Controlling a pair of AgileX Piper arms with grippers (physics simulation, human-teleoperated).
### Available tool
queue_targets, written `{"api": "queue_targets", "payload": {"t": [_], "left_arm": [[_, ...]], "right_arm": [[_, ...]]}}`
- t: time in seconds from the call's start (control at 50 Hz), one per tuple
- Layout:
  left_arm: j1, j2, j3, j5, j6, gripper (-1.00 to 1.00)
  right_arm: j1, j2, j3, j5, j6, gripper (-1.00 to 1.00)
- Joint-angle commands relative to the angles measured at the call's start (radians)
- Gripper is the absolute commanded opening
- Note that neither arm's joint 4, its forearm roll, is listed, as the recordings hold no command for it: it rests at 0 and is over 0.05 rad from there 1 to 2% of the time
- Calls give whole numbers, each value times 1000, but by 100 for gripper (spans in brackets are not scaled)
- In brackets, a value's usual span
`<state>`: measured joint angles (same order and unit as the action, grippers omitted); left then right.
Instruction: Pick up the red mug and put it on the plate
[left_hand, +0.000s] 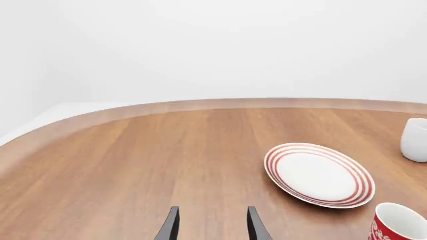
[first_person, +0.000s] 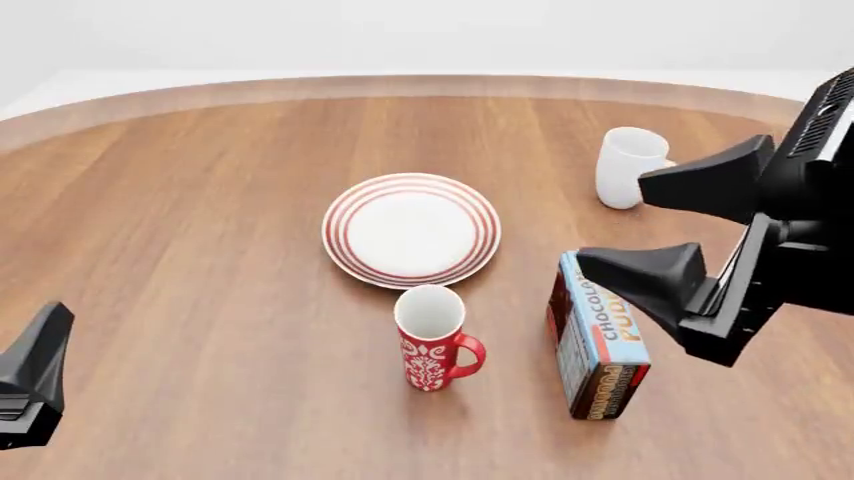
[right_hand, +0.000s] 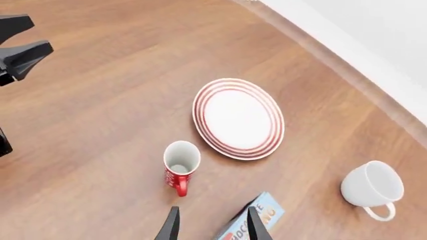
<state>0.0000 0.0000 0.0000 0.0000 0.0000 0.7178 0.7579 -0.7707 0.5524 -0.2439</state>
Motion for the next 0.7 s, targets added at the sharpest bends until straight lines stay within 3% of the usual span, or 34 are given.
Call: {"api": "queue_targets", "payload": {"t": [0.02,0.7], "left_arm": [[0,0,0,0,0,100],[0,0,0,0,0,100]], "right_arm": [[31,61,-5,5,6,100],[91,195,63,-110,35,100]]}}
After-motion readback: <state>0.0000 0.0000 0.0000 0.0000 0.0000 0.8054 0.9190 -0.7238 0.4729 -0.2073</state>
